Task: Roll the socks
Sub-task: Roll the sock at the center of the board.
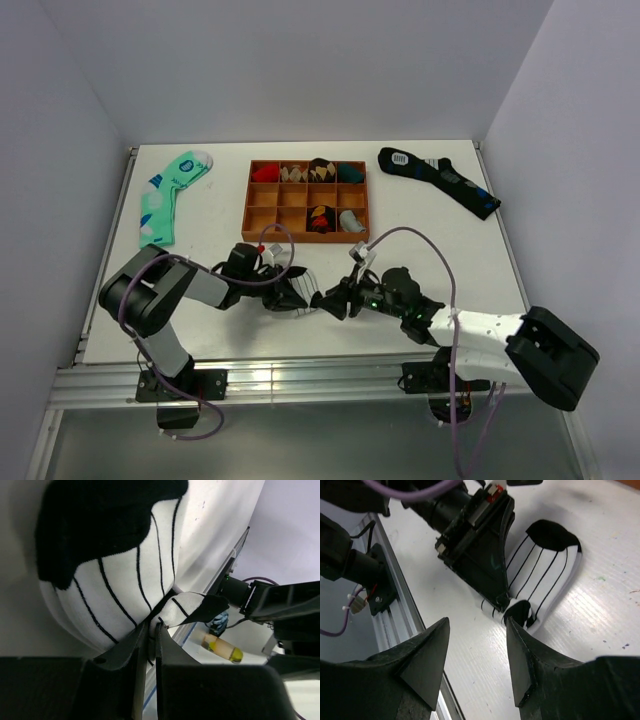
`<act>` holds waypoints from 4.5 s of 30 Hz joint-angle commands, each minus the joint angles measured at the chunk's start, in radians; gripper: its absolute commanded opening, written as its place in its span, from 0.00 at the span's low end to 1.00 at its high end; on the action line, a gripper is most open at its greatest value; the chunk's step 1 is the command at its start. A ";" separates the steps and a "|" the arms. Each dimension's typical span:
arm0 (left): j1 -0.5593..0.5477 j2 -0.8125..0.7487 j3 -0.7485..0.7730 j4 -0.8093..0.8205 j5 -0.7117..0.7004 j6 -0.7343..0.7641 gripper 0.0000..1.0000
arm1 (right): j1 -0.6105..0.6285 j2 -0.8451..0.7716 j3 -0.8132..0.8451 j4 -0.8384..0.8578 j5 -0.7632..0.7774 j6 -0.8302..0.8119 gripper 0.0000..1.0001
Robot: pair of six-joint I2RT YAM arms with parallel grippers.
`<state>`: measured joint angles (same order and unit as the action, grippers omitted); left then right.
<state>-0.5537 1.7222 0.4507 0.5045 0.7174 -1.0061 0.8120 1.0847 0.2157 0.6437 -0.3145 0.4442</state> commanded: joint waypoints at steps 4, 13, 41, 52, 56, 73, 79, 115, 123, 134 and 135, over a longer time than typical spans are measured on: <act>0.060 0.100 -0.041 -0.368 -0.167 0.149 0.00 | 0.018 0.161 0.005 0.309 -0.077 -0.022 0.57; 0.072 0.116 -0.046 -0.359 -0.153 0.146 0.00 | 0.072 0.388 0.037 0.448 -0.064 -0.038 0.56; 0.072 0.114 -0.050 -0.366 -0.159 0.149 0.00 | 0.010 0.406 0.051 0.433 -0.018 -0.121 0.55; 0.071 0.117 -0.047 -0.370 -0.164 0.153 0.00 | 0.010 0.336 -0.029 0.477 -0.063 -0.082 0.56; 0.072 0.114 -0.047 -0.371 -0.164 0.152 0.00 | 0.010 0.425 -0.045 0.602 -0.116 -0.046 0.56; 0.072 0.120 -0.041 -0.382 -0.177 0.166 0.00 | 0.001 0.577 0.047 0.564 -0.084 -0.102 0.55; 0.071 0.123 -0.040 -0.383 -0.176 0.169 0.00 | -0.005 0.600 0.091 0.516 -0.087 -0.128 0.55; 0.133 0.001 -0.063 -0.363 -0.226 0.149 0.13 | 0.045 0.679 0.214 0.145 0.153 -0.167 0.49; 0.132 -0.111 -0.087 -0.320 -0.283 0.121 0.23 | 0.088 0.687 0.310 -0.096 0.233 -0.147 0.34; 0.132 -0.254 -0.081 -0.342 -0.397 0.132 0.33 | 0.156 0.750 0.450 -0.360 0.342 -0.107 0.31; 0.130 -0.265 -0.081 -0.345 -0.410 0.138 0.34 | 0.157 0.759 0.459 -0.383 0.344 -0.105 0.30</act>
<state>-0.4351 1.4761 0.4007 0.2729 0.5110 -0.9470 0.9581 1.7653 0.6758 0.5388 -0.0143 0.3298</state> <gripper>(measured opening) 0.329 0.307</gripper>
